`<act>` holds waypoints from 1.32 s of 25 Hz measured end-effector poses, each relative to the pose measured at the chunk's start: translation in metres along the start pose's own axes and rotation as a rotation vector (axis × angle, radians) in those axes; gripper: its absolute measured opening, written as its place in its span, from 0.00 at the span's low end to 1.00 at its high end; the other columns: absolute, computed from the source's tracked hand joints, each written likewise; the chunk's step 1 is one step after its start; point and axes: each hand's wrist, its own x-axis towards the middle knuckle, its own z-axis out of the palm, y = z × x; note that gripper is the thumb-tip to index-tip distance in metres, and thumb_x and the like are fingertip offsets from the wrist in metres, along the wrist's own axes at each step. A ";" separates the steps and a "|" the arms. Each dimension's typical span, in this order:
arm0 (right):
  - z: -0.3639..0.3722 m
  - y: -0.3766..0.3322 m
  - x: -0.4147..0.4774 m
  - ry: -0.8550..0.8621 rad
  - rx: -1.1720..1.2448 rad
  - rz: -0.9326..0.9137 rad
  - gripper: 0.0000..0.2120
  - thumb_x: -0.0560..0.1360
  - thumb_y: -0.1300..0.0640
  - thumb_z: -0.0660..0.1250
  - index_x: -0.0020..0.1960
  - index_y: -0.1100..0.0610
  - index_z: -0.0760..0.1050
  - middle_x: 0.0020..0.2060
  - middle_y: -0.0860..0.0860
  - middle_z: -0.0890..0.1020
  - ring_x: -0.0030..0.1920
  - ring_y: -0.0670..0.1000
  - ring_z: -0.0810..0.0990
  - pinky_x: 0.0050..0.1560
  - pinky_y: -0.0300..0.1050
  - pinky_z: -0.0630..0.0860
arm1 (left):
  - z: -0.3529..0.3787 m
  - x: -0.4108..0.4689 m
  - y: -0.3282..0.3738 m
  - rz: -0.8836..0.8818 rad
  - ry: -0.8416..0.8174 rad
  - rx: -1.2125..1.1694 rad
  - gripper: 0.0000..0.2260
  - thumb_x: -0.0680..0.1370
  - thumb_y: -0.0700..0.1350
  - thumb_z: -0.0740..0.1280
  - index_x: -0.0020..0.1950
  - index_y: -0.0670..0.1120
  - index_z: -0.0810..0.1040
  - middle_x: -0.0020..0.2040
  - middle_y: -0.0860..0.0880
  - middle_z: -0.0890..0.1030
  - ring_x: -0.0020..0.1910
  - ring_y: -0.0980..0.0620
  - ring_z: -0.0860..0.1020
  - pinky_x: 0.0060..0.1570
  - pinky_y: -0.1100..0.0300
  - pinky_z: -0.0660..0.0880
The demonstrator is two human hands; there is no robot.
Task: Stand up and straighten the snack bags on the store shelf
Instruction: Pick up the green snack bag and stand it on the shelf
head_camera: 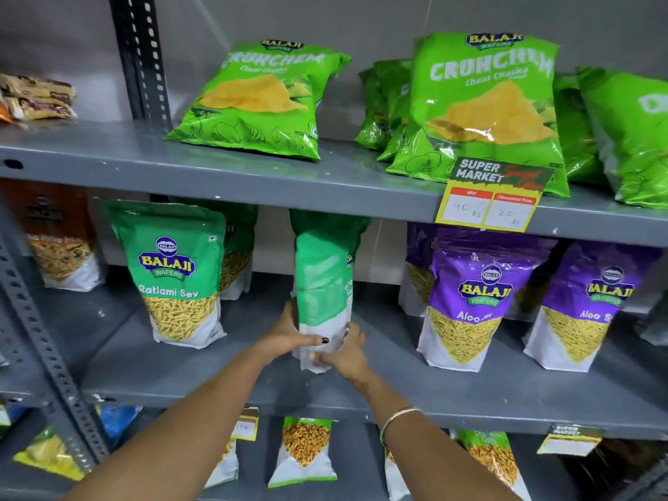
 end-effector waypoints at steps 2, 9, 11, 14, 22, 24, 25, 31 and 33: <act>0.004 0.000 -0.001 -0.030 -0.019 -0.036 0.57 0.44 0.47 0.77 0.68 0.55 0.56 0.60 0.51 0.64 0.64 0.50 0.65 0.67 0.46 0.69 | 0.001 -0.005 0.009 -0.036 -0.156 0.044 0.32 0.71 0.41 0.71 0.71 0.47 0.60 0.62 0.46 0.75 0.63 0.48 0.72 0.51 0.65 0.69; -0.009 0.015 0.012 -0.021 0.132 -0.068 0.38 0.47 0.51 0.80 0.48 0.49 0.60 0.52 0.52 0.75 0.58 0.58 0.76 0.60 0.60 0.75 | -0.021 0.015 -0.002 -0.137 -0.196 -0.079 0.15 0.73 0.40 0.69 0.59 0.45 0.74 0.56 0.47 0.73 0.58 0.51 0.70 0.56 0.57 0.64; -0.018 0.014 0.016 -0.078 0.046 -0.063 0.44 0.43 0.44 0.80 0.54 0.49 0.65 0.55 0.55 0.75 0.58 0.56 0.73 0.61 0.53 0.73 | -0.022 0.024 -0.006 -0.100 -0.073 -0.004 0.09 0.71 0.40 0.72 0.48 0.47 0.76 0.56 0.43 0.76 0.55 0.50 0.71 0.51 0.58 0.67; -0.032 0.013 0.025 -0.166 -0.092 -0.051 0.47 0.44 0.45 0.79 0.62 0.53 0.71 0.60 0.58 0.74 0.61 0.54 0.70 0.65 0.45 0.67 | -0.019 0.033 -0.008 -0.093 0.055 -0.042 0.29 0.67 0.39 0.75 0.65 0.43 0.67 0.65 0.44 0.71 0.65 0.46 0.69 0.62 0.55 0.67; -0.063 0.007 0.038 -0.020 0.050 -0.017 0.32 0.63 0.71 0.73 0.62 0.65 0.63 0.58 0.59 0.77 0.56 0.56 0.75 0.61 0.55 0.74 | -0.015 0.041 -0.009 -0.083 0.040 -0.095 0.32 0.71 0.33 0.70 0.72 0.38 0.62 0.52 0.41 0.77 0.54 0.47 0.73 0.54 0.58 0.68; -0.064 0.010 0.039 -0.083 0.140 -0.002 0.32 0.63 0.72 0.73 0.63 0.64 0.63 0.58 0.58 0.76 0.55 0.54 0.74 0.58 0.52 0.76 | -0.013 0.038 -0.011 -0.075 0.063 -0.058 0.23 0.71 0.34 0.70 0.66 0.35 0.70 0.56 0.37 0.79 0.52 0.49 0.73 0.53 0.59 0.69; -0.063 0.008 0.038 -0.151 0.206 0.011 0.32 0.63 0.72 0.73 0.62 0.62 0.62 0.58 0.57 0.76 0.56 0.53 0.75 0.55 0.48 0.77 | -0.010 0.038 -0.013 -0.074 0.093 -0.070 0.21 0.71 0.35 0.71 0.63 0.36 0.73 0.60 0.37 0.78 0.53 0.49 0.74 0.54 0.58 0.70; -0.062 0.012 0.045 -0.177 0.269 0.004 0.34 0.61 0.69 0.76 0.61 0.60 0.64 0.62 0.60 0.76 0.62 0.60 0.75 0.63 0.54 0.74 | 0.005 0.035 -0.013 -0.066 0.192 -0.099 0.16 0.69 0.37 0.73 0.52 0.43 0.71 0.60 0.37 0.78 0.54 0.46 0.77 0.48 0.58 0.73; -0.066 0.007 0.045 -0.223 0.183 0.016 0.36 0.61 0.66 0.77 0.63 0.62 0.62 0.63 0.60 0.75 0.64 0.60 0.73 0.65 0.56 0.72 | 0.001 0.028 -0.012 -0.097 0.177 -0.038 0.19 0.70 0.38 0.73 0.57 0.41 0.71 0.63 0.37 0.77 0.55 0.47 0.75 0.45 0.60 0.72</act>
